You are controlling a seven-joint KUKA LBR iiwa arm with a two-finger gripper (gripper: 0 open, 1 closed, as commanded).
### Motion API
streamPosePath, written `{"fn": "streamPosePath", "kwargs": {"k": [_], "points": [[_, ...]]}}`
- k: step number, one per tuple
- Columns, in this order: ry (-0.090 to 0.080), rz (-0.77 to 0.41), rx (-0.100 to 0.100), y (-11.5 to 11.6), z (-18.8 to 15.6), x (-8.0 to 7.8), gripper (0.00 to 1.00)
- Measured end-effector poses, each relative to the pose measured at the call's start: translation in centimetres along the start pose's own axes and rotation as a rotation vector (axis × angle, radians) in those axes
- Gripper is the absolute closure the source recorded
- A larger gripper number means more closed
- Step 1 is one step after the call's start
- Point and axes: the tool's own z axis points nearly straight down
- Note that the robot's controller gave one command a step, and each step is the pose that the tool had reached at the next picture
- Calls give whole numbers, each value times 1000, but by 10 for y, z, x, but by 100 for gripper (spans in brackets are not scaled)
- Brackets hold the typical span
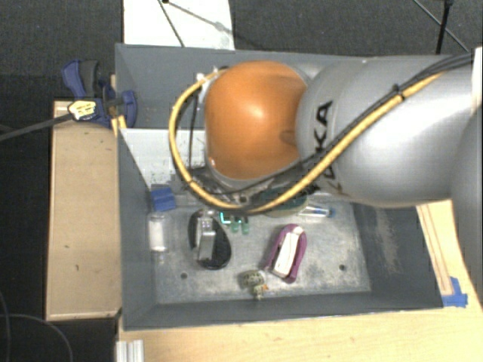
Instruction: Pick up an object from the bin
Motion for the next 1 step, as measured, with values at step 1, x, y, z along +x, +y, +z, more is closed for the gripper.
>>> {"fn": "streamPosePath", "kwargs": {"k": [1], "points": [[-3,-145,2,-58,50,23,0]]}}
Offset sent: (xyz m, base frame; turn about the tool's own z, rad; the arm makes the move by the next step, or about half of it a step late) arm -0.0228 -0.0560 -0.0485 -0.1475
